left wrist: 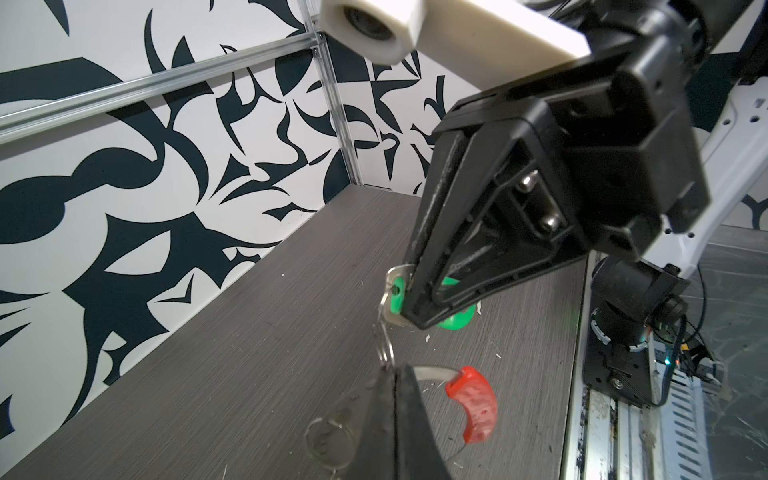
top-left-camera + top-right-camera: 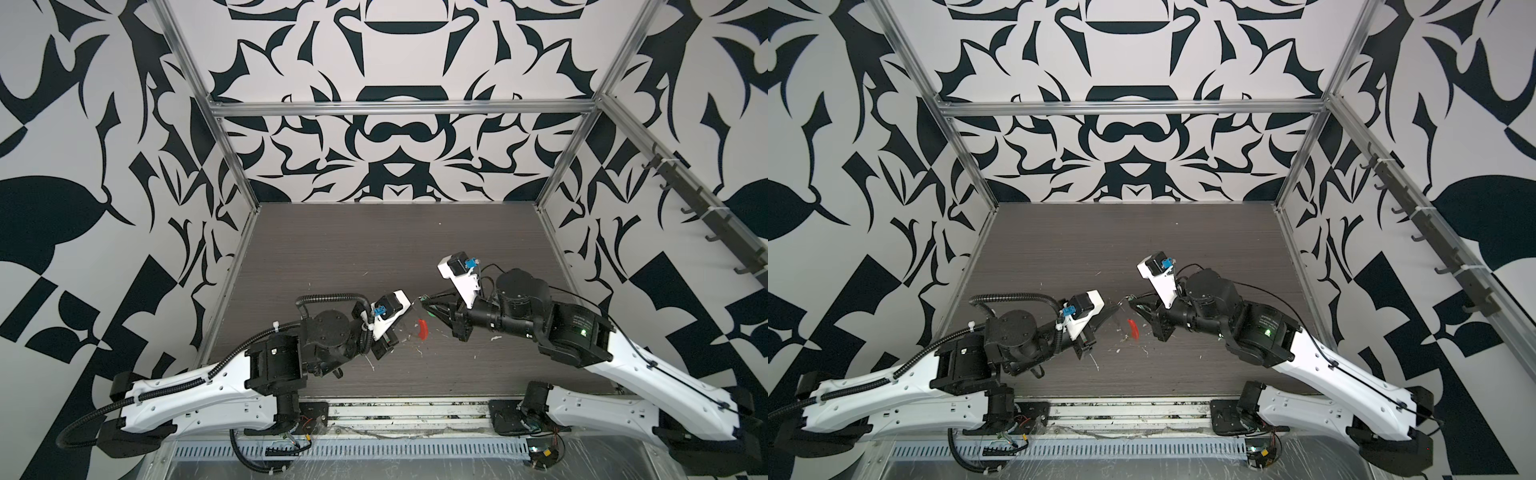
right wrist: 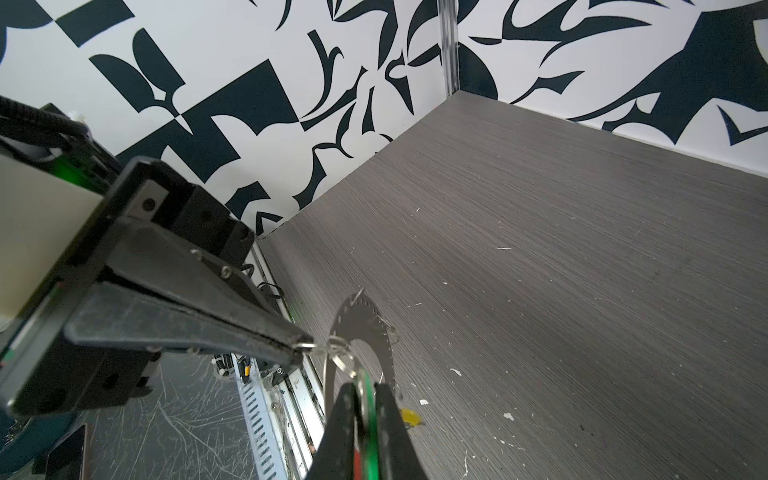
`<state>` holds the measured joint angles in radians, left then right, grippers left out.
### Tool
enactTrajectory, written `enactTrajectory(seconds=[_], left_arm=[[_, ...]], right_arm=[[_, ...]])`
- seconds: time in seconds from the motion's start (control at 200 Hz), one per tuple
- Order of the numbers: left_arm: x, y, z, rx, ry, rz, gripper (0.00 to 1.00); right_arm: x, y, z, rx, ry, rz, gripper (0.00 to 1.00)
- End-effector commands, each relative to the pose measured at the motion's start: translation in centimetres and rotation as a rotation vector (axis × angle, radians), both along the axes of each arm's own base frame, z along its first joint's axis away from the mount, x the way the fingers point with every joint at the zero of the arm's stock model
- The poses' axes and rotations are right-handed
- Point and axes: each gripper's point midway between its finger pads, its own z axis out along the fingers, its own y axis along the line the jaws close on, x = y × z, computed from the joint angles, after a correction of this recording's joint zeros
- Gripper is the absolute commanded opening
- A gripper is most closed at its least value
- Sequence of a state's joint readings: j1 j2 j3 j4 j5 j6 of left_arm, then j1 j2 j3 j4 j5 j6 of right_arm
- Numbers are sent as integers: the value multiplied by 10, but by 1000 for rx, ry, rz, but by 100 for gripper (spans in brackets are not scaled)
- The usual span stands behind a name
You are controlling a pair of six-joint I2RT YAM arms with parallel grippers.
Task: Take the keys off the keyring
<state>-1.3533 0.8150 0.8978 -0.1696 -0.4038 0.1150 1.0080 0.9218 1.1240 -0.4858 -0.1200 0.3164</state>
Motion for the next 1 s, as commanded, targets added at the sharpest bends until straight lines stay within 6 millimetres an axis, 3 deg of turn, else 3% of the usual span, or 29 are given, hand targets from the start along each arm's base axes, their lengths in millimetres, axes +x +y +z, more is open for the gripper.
enactTrajectory(seconds=[0.0, 0.14, 0.235, 0.645, 0.995], left_arm=[[-3, 3, 26, -62, 4, -12, 0], [-8, 1, 29, -47, 12, -44, 0], [-12, 1, 29, -45, 12, -63, 0], [-15, 11, 48, -184, -17, -70, 0], [-21, 11, 49, -159, -5, -106, 0]], right_arm=[[11, -7, 3, 12, -20, -62, 14], [9, -6, -2, 9, -12, -52, 13], [8, -6, -4, 8, -14, -44, 0], [-5, 4, -13, 18, -29, 64, 0], [-11, 6, -22, 15, -37, 104, 0]])
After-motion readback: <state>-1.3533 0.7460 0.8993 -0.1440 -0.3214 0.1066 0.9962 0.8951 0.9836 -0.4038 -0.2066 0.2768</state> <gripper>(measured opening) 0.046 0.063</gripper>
